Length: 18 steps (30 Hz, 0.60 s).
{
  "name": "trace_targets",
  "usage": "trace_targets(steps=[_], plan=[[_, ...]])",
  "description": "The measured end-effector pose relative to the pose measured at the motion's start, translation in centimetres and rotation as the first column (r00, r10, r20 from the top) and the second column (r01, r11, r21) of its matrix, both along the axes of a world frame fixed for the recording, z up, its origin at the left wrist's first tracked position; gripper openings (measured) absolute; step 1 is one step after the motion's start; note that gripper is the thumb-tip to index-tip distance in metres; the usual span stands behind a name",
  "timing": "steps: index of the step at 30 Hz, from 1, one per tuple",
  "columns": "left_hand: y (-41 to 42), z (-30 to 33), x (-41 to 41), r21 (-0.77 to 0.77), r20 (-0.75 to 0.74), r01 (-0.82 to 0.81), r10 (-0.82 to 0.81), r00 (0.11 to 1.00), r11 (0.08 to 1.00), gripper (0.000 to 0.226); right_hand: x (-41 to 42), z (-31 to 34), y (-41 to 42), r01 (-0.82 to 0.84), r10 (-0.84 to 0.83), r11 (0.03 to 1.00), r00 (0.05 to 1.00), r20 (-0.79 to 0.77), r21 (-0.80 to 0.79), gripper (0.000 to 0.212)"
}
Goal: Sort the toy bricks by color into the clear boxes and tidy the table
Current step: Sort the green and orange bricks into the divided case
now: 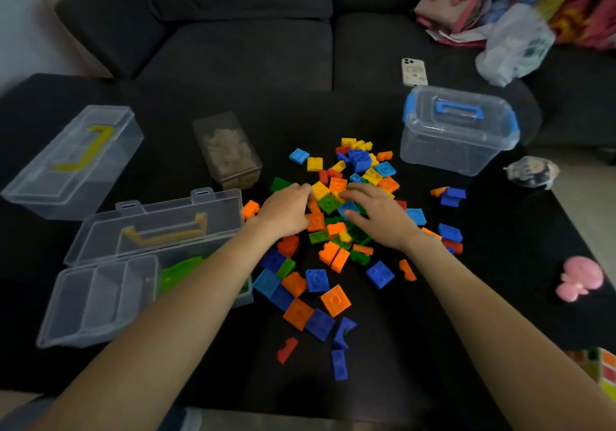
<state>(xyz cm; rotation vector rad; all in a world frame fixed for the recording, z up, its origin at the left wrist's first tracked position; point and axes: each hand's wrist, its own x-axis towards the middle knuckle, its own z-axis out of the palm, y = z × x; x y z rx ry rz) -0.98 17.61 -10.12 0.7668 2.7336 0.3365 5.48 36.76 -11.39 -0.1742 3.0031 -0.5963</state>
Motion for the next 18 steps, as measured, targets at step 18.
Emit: trace_targets(steps=[18], plan=[[3.9,-0.6,-0.1,0.069,-0.153,0.05,-0.039,0.988,0.996,0.045,-1.2,1.3,3.5,0.138,-0.14,0.989,0.99,-0.034,-0.044,0.035]])
